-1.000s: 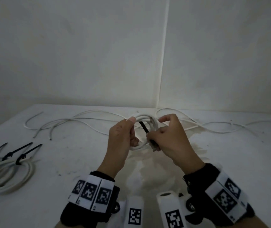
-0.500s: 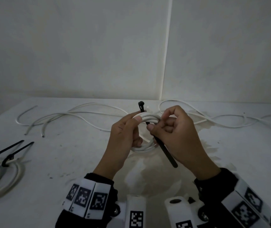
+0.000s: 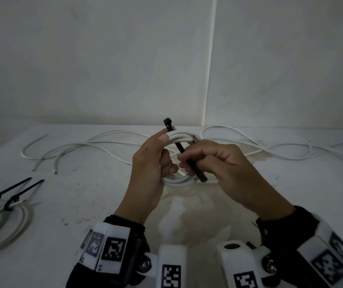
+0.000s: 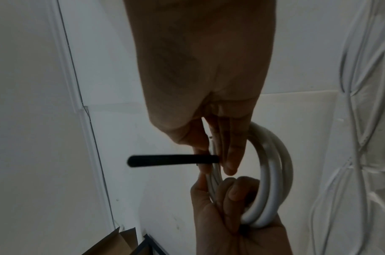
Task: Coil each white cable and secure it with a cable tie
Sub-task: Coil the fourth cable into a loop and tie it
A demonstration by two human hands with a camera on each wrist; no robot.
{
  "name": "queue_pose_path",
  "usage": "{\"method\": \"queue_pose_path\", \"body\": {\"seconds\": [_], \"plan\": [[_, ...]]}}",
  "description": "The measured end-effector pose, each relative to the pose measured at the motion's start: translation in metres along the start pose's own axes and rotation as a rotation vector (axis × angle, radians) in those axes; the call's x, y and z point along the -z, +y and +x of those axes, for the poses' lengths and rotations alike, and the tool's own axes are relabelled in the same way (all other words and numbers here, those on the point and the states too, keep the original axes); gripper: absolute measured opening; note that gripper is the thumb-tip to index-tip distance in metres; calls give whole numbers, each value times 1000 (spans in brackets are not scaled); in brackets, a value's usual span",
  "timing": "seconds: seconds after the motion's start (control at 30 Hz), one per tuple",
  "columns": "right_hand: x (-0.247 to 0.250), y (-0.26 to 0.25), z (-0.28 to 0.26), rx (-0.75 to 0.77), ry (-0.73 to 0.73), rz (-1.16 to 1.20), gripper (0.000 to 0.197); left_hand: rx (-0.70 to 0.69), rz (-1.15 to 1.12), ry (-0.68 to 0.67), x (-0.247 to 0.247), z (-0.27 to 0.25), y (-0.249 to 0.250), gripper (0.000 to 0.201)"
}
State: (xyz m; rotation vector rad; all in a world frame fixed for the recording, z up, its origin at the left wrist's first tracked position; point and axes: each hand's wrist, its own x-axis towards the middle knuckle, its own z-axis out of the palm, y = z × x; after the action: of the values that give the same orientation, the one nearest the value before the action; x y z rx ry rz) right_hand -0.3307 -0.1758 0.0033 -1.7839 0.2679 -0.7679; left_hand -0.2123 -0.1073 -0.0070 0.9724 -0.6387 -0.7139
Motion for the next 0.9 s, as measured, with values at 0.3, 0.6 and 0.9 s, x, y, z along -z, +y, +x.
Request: {"method": "queue_pose_path", "body": {"seconds": [0.3, 0.6, 0.9], "plan": [[-2, -2, -3, 198, 42, -185, 33, 25, -42, 30, -1, -1, 3, 21], [-11, 4, -1, 197, 180, -190, 11, 15, -48, 90, -3, -3, 5, 16], [-15, 4, -2, 158, 248, -284, 17, -2, -6, 30, -4, -9, 6, 38]]}}
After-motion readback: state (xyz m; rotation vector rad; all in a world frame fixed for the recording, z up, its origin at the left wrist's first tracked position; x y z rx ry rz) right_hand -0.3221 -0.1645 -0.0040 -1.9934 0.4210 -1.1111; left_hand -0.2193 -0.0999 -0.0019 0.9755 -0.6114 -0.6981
